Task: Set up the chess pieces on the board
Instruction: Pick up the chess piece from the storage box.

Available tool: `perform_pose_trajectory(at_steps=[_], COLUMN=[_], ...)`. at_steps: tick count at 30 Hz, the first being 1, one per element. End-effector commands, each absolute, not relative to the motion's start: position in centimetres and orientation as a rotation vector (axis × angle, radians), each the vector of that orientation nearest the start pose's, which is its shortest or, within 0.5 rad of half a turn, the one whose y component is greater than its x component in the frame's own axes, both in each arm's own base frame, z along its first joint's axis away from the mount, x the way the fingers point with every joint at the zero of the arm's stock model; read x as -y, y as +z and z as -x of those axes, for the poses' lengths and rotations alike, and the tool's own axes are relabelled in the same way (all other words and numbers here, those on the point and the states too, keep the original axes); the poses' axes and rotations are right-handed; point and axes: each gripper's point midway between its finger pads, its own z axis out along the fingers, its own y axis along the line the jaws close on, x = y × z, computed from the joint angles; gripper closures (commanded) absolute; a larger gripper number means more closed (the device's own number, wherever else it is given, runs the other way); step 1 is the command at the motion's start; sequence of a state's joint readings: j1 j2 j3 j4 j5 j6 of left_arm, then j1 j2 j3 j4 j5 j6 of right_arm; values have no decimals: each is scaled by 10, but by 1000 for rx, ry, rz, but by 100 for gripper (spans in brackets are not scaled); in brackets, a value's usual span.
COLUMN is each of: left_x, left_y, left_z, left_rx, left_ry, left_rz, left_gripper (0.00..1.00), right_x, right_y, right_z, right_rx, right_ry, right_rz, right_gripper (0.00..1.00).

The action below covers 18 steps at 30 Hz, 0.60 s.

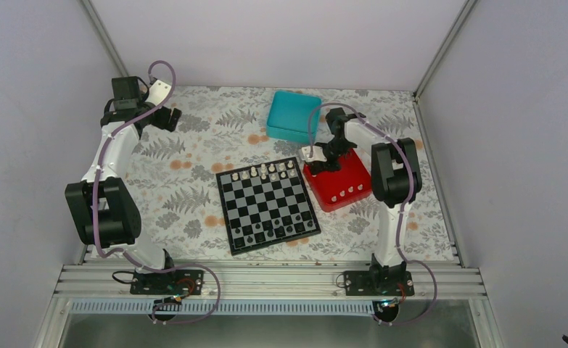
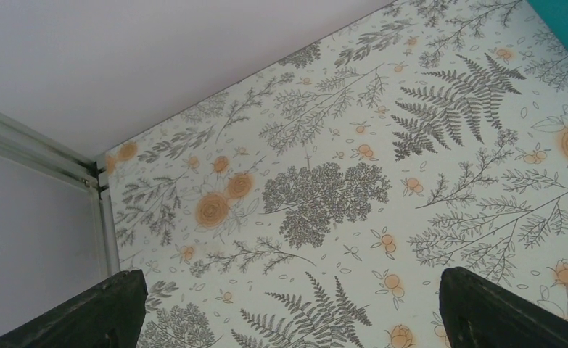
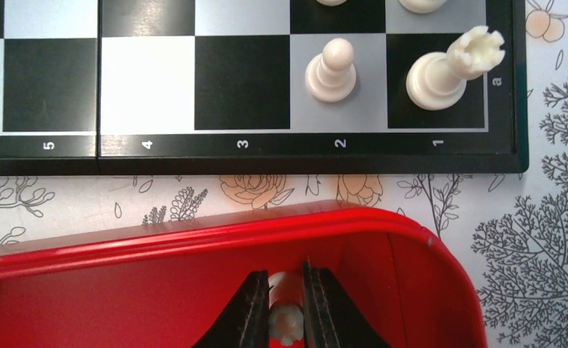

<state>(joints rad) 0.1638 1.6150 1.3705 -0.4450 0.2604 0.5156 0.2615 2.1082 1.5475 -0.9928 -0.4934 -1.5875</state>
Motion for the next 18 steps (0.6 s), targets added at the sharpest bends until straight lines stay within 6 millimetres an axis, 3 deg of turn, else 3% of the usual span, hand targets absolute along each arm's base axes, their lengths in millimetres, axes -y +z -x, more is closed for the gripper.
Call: perform_pose_trajectory(at_steps=[1,13,18], left_x=[-28,-15,-11], left_y=[226,249,262], left_z=[-469,-460,-455], left_rx=[-2158,-2093,-2056], left_ry=[41,8,7], left_rz=[-556,-617,-631], left_gripper=[0,0,0], right_x=[-179,-176,-202], right_y=[53,129,164], right_z=[-364,-384,-385], right_rx=[-1704,-1725,-1662], right_ry=[487,303,263], right_rz=[2202,2138,2128], right_gripper=[90,91,91])
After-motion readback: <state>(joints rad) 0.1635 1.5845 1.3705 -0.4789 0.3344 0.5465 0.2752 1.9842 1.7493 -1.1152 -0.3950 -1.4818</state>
